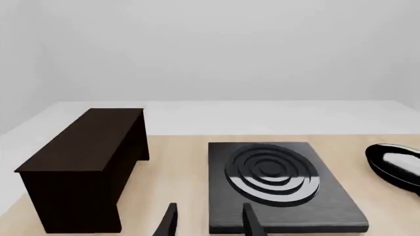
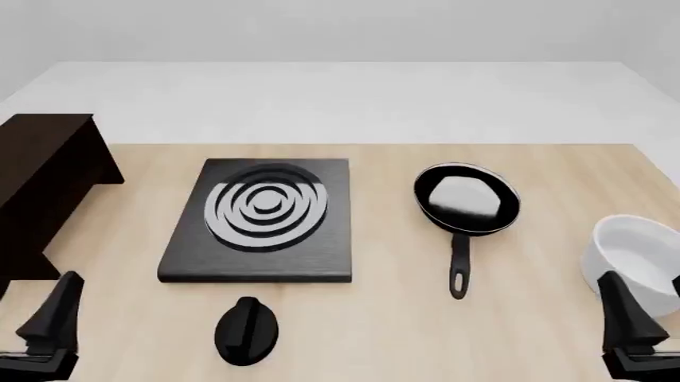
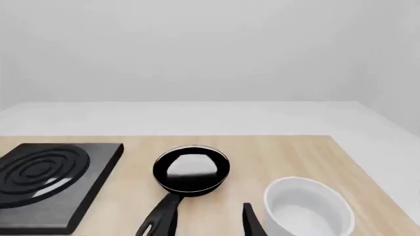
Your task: Put the frying pan on top of the cabinet.
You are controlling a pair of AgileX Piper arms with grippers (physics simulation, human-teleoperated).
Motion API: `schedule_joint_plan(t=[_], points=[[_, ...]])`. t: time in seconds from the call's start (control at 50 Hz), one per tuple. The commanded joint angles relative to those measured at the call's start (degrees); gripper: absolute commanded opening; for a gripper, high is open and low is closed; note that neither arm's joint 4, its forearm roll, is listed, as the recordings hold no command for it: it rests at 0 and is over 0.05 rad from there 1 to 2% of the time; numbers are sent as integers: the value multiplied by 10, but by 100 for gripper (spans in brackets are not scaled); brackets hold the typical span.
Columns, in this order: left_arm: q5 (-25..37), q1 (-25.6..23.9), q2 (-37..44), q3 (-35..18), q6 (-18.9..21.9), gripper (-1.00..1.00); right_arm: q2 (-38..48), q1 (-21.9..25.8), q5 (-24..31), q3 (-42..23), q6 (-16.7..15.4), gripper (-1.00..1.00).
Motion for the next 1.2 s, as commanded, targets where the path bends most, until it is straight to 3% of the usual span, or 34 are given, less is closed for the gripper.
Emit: schedule_joint_plan(t=[0.02, 0.26, 0.42, 0.48, 0.56, 0.7, 0.84, 0.9, 0.92, 1.02, 1.06, 1.2], points=[[-2, -2, 3, 2, 2, 100, 4, 1, -1, 1, -8, 100], [8, -19, 4, 3, 0, 100, 9, 5, -2, 1, -16, 100], [-42, -20, 53, 2, -2, 100, 15, 5, -8, 1, -16, 100], [-92, -30, 117, -7, -27, 100, 15, 5, -8, 1, -15, 100], [-111, -54, 145, -32, -47, 100, 14, 4, -8, 1, -14, 100], [-211, -85, 270, -60, -39, 100, 12, 3, -6, 1, -14, 100], [-312, -131, 414, -92, -98, 100, 9, 2, -3, 1, -11, 100], [-326, -168, 440, -104, -103, 100, 8, 1, -2, 1, -10, 100], [-333, -186, 448, -107, -122, 100, 7, 1, -2, 1, -10, 100], [-363, -227, 486, -128, -106, 100, 7, 1, -2, 1, -9, 100], [-366, -245, 526, -150, -137, 100, 8, 1, -3, 1, -10, 100], [-365, -275, 610, -203, -169, 100, 7, 1, -2, 1, -11, 100]])
